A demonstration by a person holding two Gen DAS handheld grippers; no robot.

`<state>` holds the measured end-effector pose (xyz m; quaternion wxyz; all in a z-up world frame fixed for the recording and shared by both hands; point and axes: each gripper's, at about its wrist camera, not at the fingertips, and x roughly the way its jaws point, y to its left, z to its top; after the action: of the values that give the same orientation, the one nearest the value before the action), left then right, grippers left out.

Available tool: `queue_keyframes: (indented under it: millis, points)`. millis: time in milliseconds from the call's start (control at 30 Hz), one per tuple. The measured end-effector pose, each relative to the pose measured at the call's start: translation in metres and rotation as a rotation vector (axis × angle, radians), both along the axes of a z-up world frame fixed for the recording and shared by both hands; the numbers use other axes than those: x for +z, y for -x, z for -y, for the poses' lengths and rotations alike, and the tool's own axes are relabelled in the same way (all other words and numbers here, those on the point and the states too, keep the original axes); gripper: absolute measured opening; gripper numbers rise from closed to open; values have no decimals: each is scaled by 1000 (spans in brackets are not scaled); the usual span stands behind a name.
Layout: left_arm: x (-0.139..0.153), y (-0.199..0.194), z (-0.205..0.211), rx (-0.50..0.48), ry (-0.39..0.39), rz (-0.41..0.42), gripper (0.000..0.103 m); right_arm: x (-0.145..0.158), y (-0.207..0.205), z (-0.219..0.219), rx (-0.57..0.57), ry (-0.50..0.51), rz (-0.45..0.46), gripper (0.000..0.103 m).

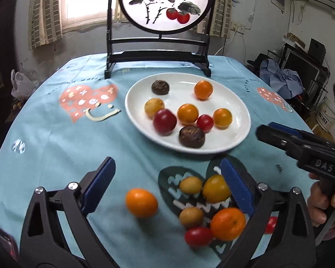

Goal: Organize fruits
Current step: 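Grasp a red tomato with the right tool while the left tool grasps another red tomato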

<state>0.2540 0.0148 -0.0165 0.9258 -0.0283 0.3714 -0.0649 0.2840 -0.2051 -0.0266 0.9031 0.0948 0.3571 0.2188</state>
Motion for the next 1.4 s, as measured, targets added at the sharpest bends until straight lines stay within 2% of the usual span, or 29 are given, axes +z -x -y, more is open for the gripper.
queue_keyframes:
  millis: [200, 333, 567, 667, 800, 867, 900, 1033, 1133, 1267, 1400]
  points:
    - [-15, 28, -39, 98, 69, -38, 97, -18, 44, 16, 39, -50, -58, 56]
    - [-25, 39, -46, 139, 46, -61, 97, -26, 59, 16, 88, -59, -101, 57]
    - [-22, 48, -47, 128, 41, -35, 97, -35, 71, -6, 187, 48, -148, 57]
    - [-22, 49, -46, 113, 57, -41, 97, -38, 76, -16, 187, 151, -142, 57]
    - [-21, 49, -44, 113, 44, -33, 97, -40, 86, -20, 214, 191, -127, 57]
    - [-22, 48, -43, 108, 47, -38, 97, -42, 89, -21, 223, 208, -129, 55]
    - [-22, 48, -43, 104, 48, -41, 97, -43, 89, -21, 226, 210, -131, 50]
    - [-24, 47, -37, 64, 47, -68, 97, -46, 85, -17, 214, 203, -159, 37]
    - [-24, 49, -27, 8, 20, -64, 97, -46, 81, -11, 206, 161, -176, 29]
    - [-23, 58, -13, -114, 18, -46, 93, -47, 78, -4, 197, 98, -196, 28]
    - [-29, 61, 2, -201, -1, -70, 72, -48, 76, -1, 187, 79, -207, 28]
